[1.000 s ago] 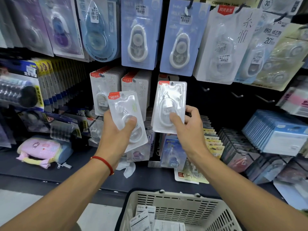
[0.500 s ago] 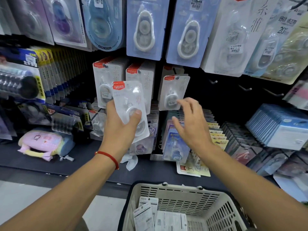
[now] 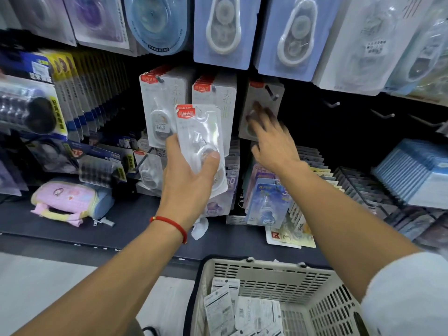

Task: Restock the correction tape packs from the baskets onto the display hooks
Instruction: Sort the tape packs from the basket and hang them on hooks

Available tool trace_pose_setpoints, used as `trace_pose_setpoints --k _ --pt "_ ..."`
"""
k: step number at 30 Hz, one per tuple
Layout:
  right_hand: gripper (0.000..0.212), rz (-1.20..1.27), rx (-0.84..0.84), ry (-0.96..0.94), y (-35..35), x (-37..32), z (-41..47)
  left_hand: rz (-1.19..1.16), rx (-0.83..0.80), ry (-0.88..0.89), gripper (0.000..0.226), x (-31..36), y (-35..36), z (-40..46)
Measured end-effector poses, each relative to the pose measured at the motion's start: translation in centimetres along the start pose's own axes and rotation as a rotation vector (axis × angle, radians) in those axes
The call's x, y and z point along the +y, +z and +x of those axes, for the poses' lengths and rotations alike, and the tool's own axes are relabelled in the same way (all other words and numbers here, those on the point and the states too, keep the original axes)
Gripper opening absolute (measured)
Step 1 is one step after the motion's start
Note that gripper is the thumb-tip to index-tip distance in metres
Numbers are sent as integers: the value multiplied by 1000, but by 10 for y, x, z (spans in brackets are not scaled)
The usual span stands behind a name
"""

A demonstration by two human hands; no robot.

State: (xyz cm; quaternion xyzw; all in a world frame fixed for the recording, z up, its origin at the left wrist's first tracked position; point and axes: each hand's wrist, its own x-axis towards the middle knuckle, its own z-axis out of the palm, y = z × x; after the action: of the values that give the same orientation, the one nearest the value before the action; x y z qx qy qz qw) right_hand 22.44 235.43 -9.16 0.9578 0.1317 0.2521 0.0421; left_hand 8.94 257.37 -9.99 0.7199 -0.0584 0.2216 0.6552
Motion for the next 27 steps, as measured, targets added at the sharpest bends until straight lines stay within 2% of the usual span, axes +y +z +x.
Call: trace_pose_setpoints --k 4,7,8,10,12,13,15,19,22,23,27 --pt "80 98 -47 -34 -5 4 2 2 -23 -5 46 -2 3 1" --pt "56 190 29 -38 -21 0 -11 -41 -42 -41 56 1 5 0" --pt "43 323 97 -4 -27 -6 -21 -57 -47 -51 59 1 6 -1" --pt "23 745 159 139 -44 -22 -47 -96 -56 -70 58 2 8 -3" --pt "25 1162 23 263 -62 -38 -71 -128 -61 -95 58 3 12 -3" --pt "25 1280 -55 283 -67 -43 -81 -140 -67 -106 59 3 15 -4" --pt "22 1305 -111 276 -75 -49 -97 -172 -83 -133 66 5 20 -5" --pt "18 1365 -76 351 -81 -47 -109 -228 -114 -179 68 7 28 -7" --pt "16 1339 39 443 -84 -42 -110 -241 -90 -207 43 3 29 -3" --pt "17 1289 88 456 -84 -40 -109 -225 -81 -207 41 1 27 -2" --pt "23 1226 197 487 -88 -34 -102 -133 -78 -190 53 5 21 -5"
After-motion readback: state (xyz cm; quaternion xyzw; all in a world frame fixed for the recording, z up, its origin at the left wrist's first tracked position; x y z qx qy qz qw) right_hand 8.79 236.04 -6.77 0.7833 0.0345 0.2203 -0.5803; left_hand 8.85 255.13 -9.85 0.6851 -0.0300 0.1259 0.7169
